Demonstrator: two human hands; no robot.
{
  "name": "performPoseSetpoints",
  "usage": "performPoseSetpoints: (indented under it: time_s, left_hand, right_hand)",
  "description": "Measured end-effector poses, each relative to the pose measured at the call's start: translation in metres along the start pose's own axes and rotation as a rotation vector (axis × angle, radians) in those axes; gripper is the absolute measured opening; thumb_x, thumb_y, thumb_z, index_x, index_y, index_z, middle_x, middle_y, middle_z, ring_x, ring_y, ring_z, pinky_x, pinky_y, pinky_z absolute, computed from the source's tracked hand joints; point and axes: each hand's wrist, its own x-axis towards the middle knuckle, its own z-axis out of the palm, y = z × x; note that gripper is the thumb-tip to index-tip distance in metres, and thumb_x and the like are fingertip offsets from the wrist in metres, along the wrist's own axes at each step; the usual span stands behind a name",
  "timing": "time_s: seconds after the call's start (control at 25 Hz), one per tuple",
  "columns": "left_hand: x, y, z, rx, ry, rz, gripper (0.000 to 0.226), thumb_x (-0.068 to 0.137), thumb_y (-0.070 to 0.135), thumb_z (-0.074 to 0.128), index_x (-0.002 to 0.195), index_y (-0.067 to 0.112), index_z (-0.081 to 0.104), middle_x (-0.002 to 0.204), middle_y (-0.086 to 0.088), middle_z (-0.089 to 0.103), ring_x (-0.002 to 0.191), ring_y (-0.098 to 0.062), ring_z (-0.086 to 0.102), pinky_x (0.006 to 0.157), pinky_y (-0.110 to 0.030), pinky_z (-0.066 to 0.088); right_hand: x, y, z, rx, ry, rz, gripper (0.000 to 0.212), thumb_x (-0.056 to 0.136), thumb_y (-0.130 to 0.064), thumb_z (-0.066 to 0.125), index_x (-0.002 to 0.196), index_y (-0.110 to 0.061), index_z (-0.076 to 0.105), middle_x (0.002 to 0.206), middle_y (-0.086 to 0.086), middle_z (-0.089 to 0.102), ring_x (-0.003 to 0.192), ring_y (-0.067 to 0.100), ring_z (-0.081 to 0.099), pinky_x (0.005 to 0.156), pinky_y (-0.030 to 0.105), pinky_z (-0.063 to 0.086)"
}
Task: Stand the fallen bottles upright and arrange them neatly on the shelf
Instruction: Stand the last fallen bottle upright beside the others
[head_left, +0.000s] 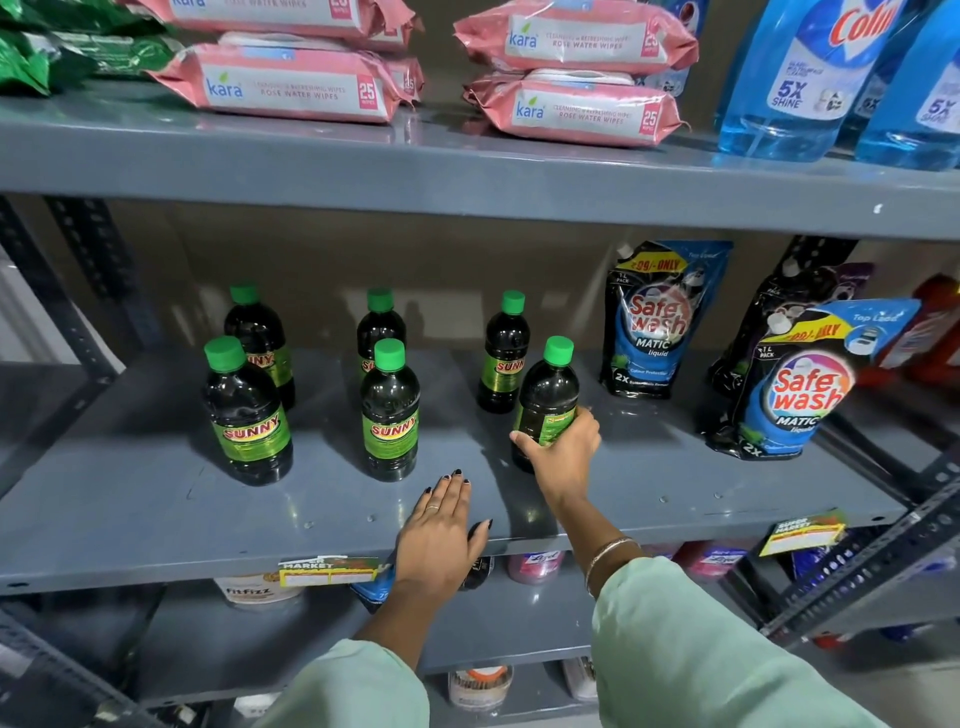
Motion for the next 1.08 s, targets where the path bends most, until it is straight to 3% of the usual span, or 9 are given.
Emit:
performPoseSetpoints:
  time_s: [0.12, 0.24, 0.36, 0.44, 0.6, 0.76, 0.84, 0.96, 1.08]
  left_hand:
    - [0.001, -0.001, 0.002, -0.004, -0.004, -0.004, 0.065, 0.093, 0.050, 0.012, 0.143, 0.009, 0.014, 0.154, -0.005, 0.018, 0.141, -0.017, 0.015, 0.114, -0.031, 0.009]
    - [0.001, -0.001, 0.001, 0.006, 0.023, 0.008, 0.071, 0.088, 0.052, 0.004, 0.143, 0.009, 0.016, 0.153, -0.006, 0.020, 0.140, -0.017, 0.016, 0.114, -0.031, 0.010]
    - [0.000, 0.000, 0.000, 0.001, 0.001, 0.009, 0.073, 0.086, 0.052, 0.001, 0.143, 0.009, 0.017, 0.153, -0.006, 0.020, 0.140, -0.018, 0.017, 0.114, -0.031, 0.011]
    - [0.001, 0.002, -0.003, 0.000, -0.031, -0.003, 0.078, 0.081, 0.052, -0.004, 0.142, 0.008, 0.020, 0.152, -0.006, 0.024, 0.139, -0.018, 0.021, 0.114, -0.032, 0.013]
    - [0.000, 0.003, -0.006, -0.028, -0.121, -0.067, 0.066, 0.082, 0.047, 0.021, 0.119, 0.007, 0.057, 0.125, -0.007, 0.061, 0.115, -0.018, 0.057, 0.095, -0.034, 0.045]
    - [0.000, 0.002, -0.009, -0.044, -0.104, -0.030, 0.060, 0.080, 0.046, 0.028, 0.109, 0.008, 0.065, 0.114, -0.005, 0.068, 0.105, -0.016, 0.063, 0.086, -0.034, 0.052]
    - [-0.001, 0.002, -0.009, -0.042, -0.086, -0.055, 0.062, 0.082, 0.046, 0.026, 0.115, 0.008, 0.061, 0.121, -0.006, 0.064, 0.111, -0.017, 0.060, 0.092, -0.034, 0.048]
    - [-0.001, 0.002, -0.005, -0.006, -0.053, -0.020, 0.062, 0.092, 0.046, 0.019, 0.139, 0.008, 0.028, 0.149, -0.007, 0.031, 0.137, -0.018, 0.027, 0.112, -0.032, 0.020]
    - [0.001, -0.002, 0.001, 0.017, 0.011, 0.001, 0.065, 0.091, 0.049, 0.008, 0.143, 0.010, 0.013, 0.155, -0.005, 0.015, 0.141, -0.016, 0.012, 0.115, -0.030, 0.007]
  right_hand:
    - [-0.002, 0.001, 0.001, 0.033, -0.019, -0.003, 0.065, 0.065, -0.017, 0.076, 0.119, -0.005, 0.043, 0.116, 0.012, 0.047, 0.117, 0.028, 0.039, 0.094, 0.034, 0.037]
    - [-0.003, 0.000, 0.000, 0.062, -0.027, 0.023, 0.056, 0.067, -0.015, 0.075, 0.113, -0.007, 0.044, 0.108, 0.009, 0.050, 0.113, 0.028, 0.044, 0.090, 0.035, 0.041]
    - [-0.002, -0.002, 0.000, -0.035, -0.001, -0.010, 0.063, 0.066, -0.022, 0.080, 0.114, -0.005, 0.043, 0.115, 0.012, 0.047, 0.114, 0.025, 0.038, 0.093, 0.034, 0.038]
    - [-0.006, 0.000, 0.001, 0.018, -0.019, -0.013, 0.061, 0.068, -0.015, 0.076, 0.118, -0.006, 0.041, 0.115, 0.011, 0.047, 0.116, 0.025, 0.039, 0.090, 0.031, 0.037]
    - [-0.007, 0.003, -0.001, 0.031, -0.022, 0.005, 0.055, 0.069, -0.012, 0.076, 0.113, -0.007, 0.043, 0.111, 0.010, 0.050, 0.113, 0.025, 0.044, 0.087, 0.031, 0.039]
    - [-0.006, 0.005, 0.000, 0.049, -0.035, 0.013, 0.063, 0.067, -0.015, 0.079, 0.117, -0.006, 0.042, 0.113, 0.008, 0.047, 0.113, 0.021, 0.040, 0.092, 0.034, 0.040]
    - [-0.008, 0.009, 0.001, 0.074, -0.060, 0.038, 0.059, 0.069, -0.011, 0.075, 0.118, -0.008, 0.043, 0.107, 0.005, 0.048, 0.113, 0.026, 0.046, 0.087, 0.033, 0.042]
    - [-0.006, 0.007, 0.003, -0.008, -0.041, 0.038, 0.058, 0.068, -0.016, 0.079, 0.114, -0.005, 0.045, 0.109, 0.010, 0.052, 0.113, 0.028, 0.045, 0.089, 0.035, 0.042]
    - [-0.005, 0.006, 0.004, -0.029, -0.049, 0.009, 0.065, 0.067, -0.020, 0.079, 0.118, -0.005, 0.041, 0.118, 0.013, 0.049, 0.116, 0.026, 0.040, 0.095, 0.038, 0.040]
